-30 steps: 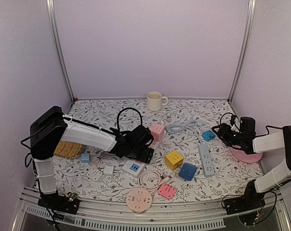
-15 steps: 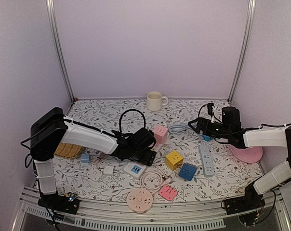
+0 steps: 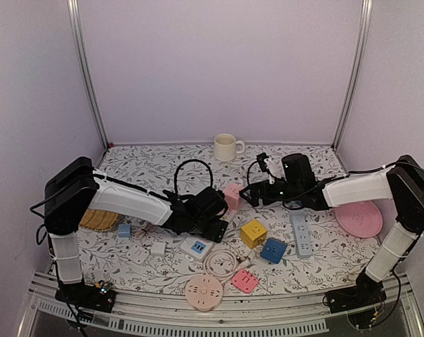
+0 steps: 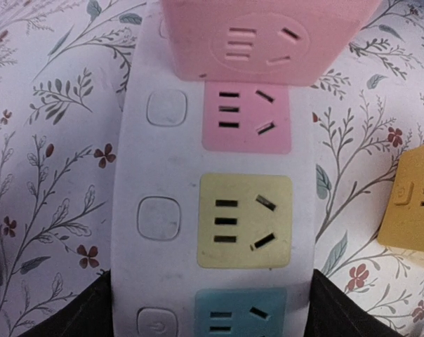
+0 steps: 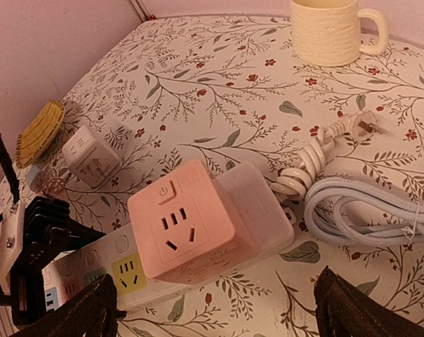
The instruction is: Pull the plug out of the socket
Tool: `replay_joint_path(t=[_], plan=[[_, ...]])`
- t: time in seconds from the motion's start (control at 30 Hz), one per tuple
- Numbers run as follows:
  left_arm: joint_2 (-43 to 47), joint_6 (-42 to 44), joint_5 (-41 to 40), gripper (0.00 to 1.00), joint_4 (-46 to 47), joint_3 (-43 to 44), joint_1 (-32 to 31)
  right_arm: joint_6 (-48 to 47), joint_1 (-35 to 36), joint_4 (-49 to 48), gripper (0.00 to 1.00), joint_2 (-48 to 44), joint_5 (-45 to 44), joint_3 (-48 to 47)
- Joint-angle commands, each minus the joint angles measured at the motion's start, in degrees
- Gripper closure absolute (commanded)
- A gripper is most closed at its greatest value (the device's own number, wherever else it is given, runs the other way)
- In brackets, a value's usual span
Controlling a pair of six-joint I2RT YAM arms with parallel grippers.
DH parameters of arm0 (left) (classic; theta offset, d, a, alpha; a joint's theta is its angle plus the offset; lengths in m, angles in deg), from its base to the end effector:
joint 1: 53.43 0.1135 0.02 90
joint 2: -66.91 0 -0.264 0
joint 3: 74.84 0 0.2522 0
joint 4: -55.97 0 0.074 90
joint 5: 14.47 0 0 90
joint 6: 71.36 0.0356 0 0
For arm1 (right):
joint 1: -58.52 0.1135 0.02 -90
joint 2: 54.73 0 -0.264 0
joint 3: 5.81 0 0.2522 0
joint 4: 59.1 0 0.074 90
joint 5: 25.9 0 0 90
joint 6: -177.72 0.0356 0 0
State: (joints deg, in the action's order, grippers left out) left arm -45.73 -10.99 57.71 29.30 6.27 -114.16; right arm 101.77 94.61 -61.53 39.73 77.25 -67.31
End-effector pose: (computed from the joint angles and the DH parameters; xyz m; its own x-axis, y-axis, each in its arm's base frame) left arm 0.2019 -0.3379 0.1336 -0.7328 0.3448 -0.5866 0.4479 0.8934 -0.0344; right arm 0.2746 0.2102 0.1843 -0.5759 -0.1273 -0.8075 -0.6104 0.7240 0.3212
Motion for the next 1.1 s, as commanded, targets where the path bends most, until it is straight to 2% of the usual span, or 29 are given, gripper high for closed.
replay_joint_path(t=[0.0,0.3,0.63,0.8,1.0,1.07], plan=[[-2.45,2.42,2.58,0.83,-2.71,-0.2,-2.28,-6.99,2.68,2.47,0.01,4.02,-3.53,-4.33],[-3.21,2.56,2.16,0.83,-3.3,0.15,-2.25,-13.94,3.22,2.55,0.0,12.19,-2.66,-9.99],[-4.06,2.99,3.19,0.84,-3.55,1.1,-2.13,-17.05,4.61,2.56,0.09,16.41,-2.3,-13.3],[-3.88,2.95,4.3,0.86,-3.39,1.03,-1.49,-16.97,4.68,2.56,0.23,17.03,-1.69,-13.34],[-4.59,2.31,6.06,0.87,-3.88,1.04,-0.29,-16.45,4.69,2.48,0.5,15.0,-1.58,-13.33],[-4.52,2.26,6.22,0.87,-3.88,0.87,-0.12,-16.01,4.7,2.43,0.56,13.81,-1.19,-13.28]])
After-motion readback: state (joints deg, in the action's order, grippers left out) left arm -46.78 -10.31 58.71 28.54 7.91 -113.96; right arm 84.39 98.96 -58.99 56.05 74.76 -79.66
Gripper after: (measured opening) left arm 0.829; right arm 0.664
